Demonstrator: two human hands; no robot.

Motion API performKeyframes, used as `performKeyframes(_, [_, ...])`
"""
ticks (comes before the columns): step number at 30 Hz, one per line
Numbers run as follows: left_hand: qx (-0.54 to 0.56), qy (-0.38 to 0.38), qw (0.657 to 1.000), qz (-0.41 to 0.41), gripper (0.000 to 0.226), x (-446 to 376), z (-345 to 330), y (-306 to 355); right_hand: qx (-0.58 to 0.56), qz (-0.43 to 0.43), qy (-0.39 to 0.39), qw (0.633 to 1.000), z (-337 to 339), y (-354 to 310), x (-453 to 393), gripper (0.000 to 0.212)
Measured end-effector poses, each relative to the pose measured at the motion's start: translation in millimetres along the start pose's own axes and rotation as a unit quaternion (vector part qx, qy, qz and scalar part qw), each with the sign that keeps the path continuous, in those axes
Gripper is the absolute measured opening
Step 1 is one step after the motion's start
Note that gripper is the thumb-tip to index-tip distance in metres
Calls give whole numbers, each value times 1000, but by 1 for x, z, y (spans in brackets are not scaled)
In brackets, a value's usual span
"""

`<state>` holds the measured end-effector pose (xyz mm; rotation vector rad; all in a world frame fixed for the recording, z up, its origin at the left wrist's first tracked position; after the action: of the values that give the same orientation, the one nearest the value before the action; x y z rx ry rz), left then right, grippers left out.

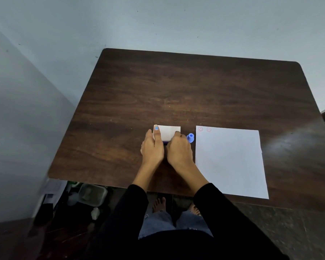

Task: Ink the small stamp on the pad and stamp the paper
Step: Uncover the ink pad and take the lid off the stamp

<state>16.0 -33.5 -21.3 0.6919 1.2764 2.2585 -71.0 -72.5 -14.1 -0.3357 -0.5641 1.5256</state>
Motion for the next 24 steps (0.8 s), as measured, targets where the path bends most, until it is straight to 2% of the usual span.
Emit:
performKeyframes(5, [1,3,1000,9,61,-2,-1,1,-6,15,4,1000,7,-8,1,39])
performKeyframes(11, [27,76,997,-10,62,-16,26,2,0,97,24,995,6,-37,2,41])
performKeyframes(15, [9,148,989,-3,61,-24,55,-14,-10,143,-31,989,-13,-60,13,42])
performKeyframes(18, [-9,196,980,32,60,-26,70,-28,-2,175,-61,983,-28,-74,22,41])
performKeyframes(24, [-9,226,972,66,51,-20,82,-41,29,207,-112,971,-53,-84,29,42])
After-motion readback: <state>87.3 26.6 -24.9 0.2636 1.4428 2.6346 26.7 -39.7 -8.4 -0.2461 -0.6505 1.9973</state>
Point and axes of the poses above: each hand's wrist, its own x-axis away from the middle knuckle, its own z-axis out of the back of the hand, y = z × x, the point moved 4 cm from there along -x, towards the middle knuckle, and after that the axes turned 14 degrees about y, right-handed, at the moved point
